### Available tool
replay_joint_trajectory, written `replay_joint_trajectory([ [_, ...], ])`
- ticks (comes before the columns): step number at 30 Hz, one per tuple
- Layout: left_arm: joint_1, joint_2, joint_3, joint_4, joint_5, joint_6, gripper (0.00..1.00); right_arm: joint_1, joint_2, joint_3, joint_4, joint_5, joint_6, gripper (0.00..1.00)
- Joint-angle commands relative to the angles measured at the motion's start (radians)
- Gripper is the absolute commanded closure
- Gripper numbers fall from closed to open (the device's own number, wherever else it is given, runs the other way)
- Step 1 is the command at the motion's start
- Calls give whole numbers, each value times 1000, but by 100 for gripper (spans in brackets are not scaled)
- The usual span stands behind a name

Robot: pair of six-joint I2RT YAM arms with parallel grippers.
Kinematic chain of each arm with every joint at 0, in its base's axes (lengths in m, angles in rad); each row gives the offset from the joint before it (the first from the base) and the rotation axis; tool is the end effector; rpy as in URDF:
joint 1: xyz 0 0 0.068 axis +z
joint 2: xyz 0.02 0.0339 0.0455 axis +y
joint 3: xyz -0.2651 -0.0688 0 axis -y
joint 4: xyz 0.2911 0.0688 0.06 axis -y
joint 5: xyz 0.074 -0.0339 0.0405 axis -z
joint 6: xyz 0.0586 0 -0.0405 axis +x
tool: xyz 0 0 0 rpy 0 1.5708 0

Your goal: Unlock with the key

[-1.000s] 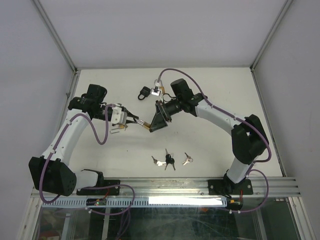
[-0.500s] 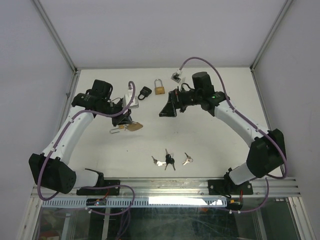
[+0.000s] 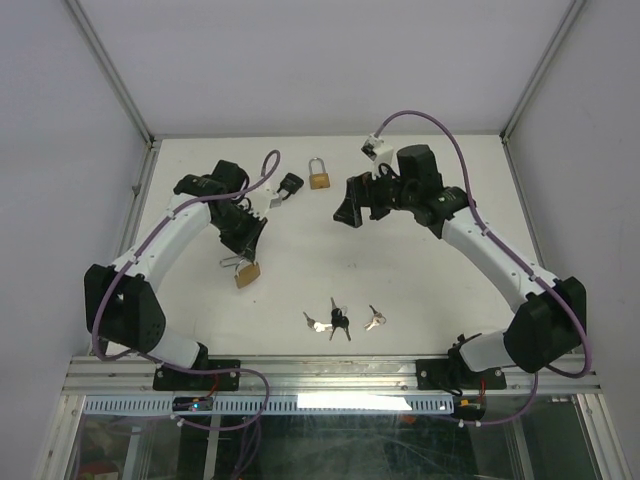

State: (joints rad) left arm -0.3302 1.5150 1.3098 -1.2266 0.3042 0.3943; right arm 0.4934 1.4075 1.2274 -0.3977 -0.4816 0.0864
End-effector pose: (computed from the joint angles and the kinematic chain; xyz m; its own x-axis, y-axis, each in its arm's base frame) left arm 0.2974 -0.1205 0.2490 -0.7310 0.6380 -0.2419 0.6818 0.6975 -0.2207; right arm 0.3214 0.2037 0.3132 -0.5450 -0.2062 -0.8127 -0.7171 0.6169 0.3243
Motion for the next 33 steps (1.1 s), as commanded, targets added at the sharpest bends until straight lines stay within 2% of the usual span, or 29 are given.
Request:
replay_joint_trajectory([
  [1,-64,-122,-57,186,-22,-176,100,5,-62,-12,40,18,-16,0],
  [4,-119,-148,-138,314,-85,-216,100,5,-66,-10,37,8,-19,0],
  [8,-141,-115,-166,375,-142,-247,100,6,-78,-13,37,9,-20,0],
  [21,-142,3,-173,362,-129,-235,100,14,-90,-31,-1,30,-19,0],
  [22,-142,10,-170,357,-126,-236,96,18,-89,-28,-4,35,-20,0],
  [23,-142,15,-165,353,-121,-238,85,24,-86,-22,-13,43,-24,1],
  [25,-142,9,-151,350,-112,-239,50,49,-76,-8,-47,74,-39,3],
  [27,-141,-12,-135,366,-113,-236,24,108,-57,3,-90,133,-47,6],
  [29,-141,-34,-114,378,-113,-222,4,179,-28,7,-136,196,-27,10],
  [33,-139,-122,-83,420,-94,-213,1,358,46,-2,-234,309,89,26],
])
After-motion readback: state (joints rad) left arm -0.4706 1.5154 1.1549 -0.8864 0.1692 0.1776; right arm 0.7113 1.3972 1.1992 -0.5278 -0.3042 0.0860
